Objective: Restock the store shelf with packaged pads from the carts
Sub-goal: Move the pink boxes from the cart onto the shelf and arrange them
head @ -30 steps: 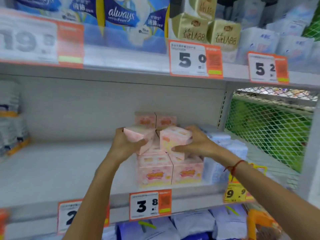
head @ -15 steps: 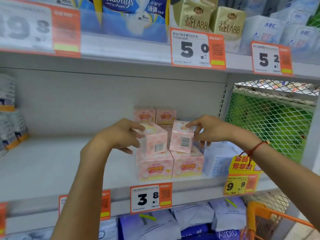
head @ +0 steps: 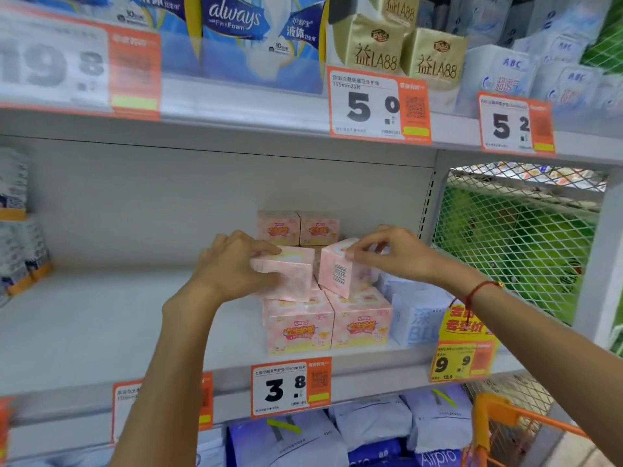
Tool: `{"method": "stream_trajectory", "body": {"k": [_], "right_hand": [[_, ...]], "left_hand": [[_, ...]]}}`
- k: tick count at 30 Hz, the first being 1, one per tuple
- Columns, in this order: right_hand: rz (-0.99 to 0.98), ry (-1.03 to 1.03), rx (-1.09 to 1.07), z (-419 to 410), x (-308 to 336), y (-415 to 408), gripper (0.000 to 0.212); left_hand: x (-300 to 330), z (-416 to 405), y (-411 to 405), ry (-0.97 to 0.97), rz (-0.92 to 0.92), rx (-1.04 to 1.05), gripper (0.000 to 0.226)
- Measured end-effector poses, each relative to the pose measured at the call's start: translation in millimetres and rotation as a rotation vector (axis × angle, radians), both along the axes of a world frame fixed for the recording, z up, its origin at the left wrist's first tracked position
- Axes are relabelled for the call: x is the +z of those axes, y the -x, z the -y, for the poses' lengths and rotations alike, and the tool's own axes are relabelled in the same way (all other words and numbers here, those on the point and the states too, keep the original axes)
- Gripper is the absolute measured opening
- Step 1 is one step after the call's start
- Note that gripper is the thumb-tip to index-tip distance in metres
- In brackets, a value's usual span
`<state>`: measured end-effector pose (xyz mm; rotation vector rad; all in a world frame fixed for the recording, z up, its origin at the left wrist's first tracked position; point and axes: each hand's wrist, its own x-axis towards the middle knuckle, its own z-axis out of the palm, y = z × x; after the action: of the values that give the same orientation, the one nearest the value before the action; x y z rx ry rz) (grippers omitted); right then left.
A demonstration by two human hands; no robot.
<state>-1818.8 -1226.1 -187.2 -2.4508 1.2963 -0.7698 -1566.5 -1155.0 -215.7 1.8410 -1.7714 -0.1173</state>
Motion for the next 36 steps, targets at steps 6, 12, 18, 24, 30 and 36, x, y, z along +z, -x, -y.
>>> {"method": "stream_trajectory", "body": {"k": [6, 12, 18, 24, 30, 36], "right_hand": [[0.184, -0.145, -0.239, 12, -4, -22, 0.040], [-0.222, 0.313, -0.157, 4, 7, -56, 0.046], [-0.105, -0.083, 0.178, -3, 5, -82, 0.040], [0.193, 0.107, 0.246, -20, -20, -80, 0.058], [0.181, -0.026, 0.208, -20, -9, -70, 0.050], [-0.323, 0.055, 0.185, -17, -3, -80, 0.064]], "left_hand": [[-7, 10, 25, 0.107, -0.369, 0.197, 0.066], [-11, 9, 3, -0.270, -0.400, 0.335, 0.079], [0, -3, -2, -0.266, -0.680, 0.104, 0.044], [2, -17, -23, -0.232, -0.761, -0.057, 0.039], [6, -17, -20, -0.204, -0.822, 0.124, 0.031], [6, -18, -8, -0.380, -0.728, 0.101, 0.060]]}}
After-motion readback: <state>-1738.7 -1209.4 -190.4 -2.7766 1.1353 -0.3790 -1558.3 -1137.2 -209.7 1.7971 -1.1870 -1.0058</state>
